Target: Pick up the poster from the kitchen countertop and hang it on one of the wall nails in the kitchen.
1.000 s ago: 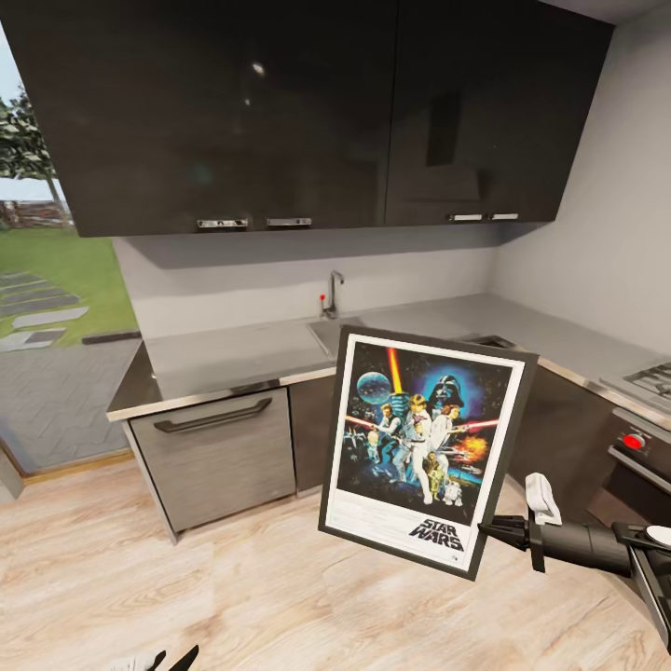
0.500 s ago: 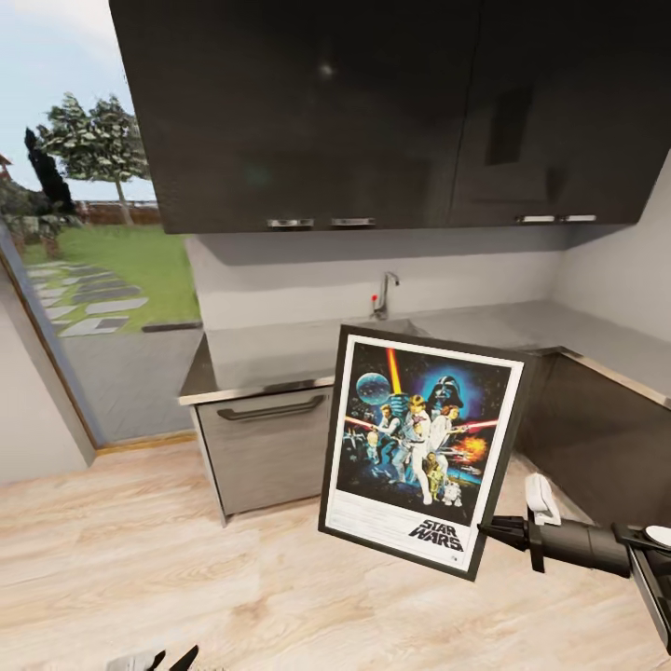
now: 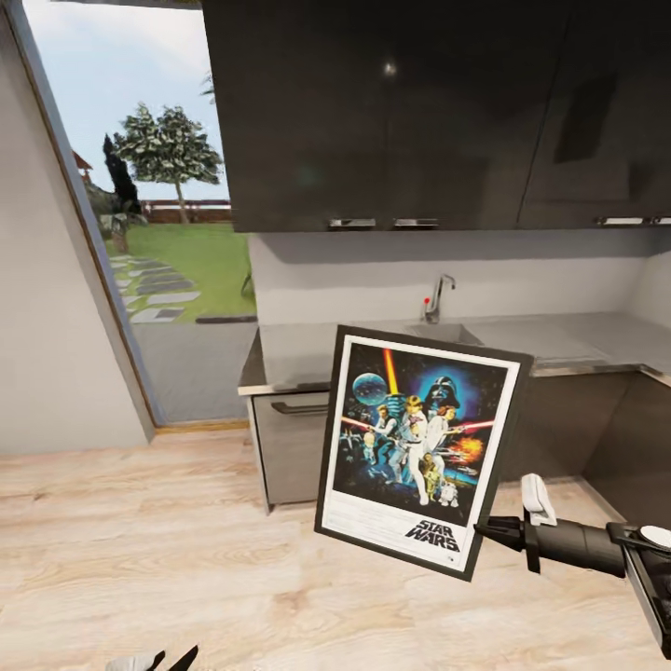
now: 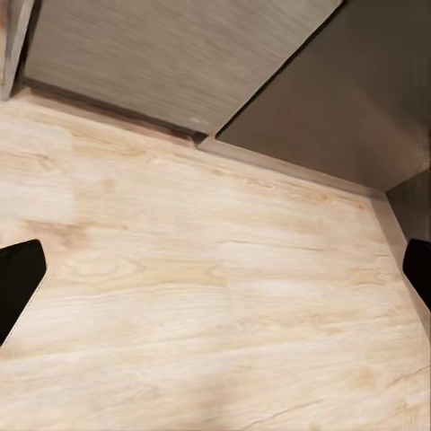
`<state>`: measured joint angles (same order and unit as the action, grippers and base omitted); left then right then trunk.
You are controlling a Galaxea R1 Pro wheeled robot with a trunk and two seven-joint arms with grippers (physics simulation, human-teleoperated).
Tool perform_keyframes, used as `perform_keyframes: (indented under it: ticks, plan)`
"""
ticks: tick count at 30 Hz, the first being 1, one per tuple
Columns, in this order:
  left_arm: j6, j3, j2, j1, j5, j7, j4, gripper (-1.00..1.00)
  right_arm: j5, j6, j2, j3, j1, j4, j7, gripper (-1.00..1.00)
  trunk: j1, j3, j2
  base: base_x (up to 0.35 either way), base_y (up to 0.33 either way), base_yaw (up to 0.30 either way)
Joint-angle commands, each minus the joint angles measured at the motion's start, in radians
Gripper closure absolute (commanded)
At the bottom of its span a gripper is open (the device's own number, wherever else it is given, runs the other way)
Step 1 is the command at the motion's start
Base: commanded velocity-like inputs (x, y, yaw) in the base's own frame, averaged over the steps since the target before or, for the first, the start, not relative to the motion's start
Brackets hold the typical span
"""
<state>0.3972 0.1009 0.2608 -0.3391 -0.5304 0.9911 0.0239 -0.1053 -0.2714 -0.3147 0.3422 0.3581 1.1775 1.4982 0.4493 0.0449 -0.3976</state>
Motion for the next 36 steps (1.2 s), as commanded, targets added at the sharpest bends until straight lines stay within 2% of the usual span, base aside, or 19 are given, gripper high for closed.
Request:
perform_keyframes:
  ticks: [1, 10, 19, 23, 36]
  plan:
    - [0.005, 0.008, 0.0, -0.001, 0.007, 0.003, -0.001, -1.0, -0.006, -0.012, 0.002, 0.002, 0.001, 0.003, 0.007, 1.0, 0.001, 0.002, -0.002, 0.0, 0.038, 0.288]
    - [0.005, 0.009, 0.001, -0.001, 0.007, 0.003, -0.001, -1.0, -0.008, -0.012, 0.007, 0.002, 0.001, 0.007, 0.007, 1.0, 0.001, 0.002, -0.002, 0.024, 0.21, 0.28]
    - [0.004, 0.01, 0.001, -0.001, 0.007, 0.003, -0.002, -1.0, -0.007, -0.012, 0.011, 0.003, 0.001, 0.007, 0.004, 1.0, 0.001, 0.002, -0.002, 0.072, 0.282, 0.117]
    - [0.004, 0.01, 0.002, -0.001, 0.007, 0.003, -0.002, -1.0, -0.007, -0.012, 0.02, 0.002, 0.001, 0.007, -0.034, 1.0, 0.001, 0.002, -0.002, 0.087, 0.285, 0.247]
    - [0.003, 0.01, 0.002, -0.001, 0.007, 0.003, -0.002, -1.0, -0.007, -0.012, 0.023, 0.001, 0.001, 0.007, -0.049, 1.0, 0.001, 0.002, -0.002, 0.143, 0.285, 0.285]
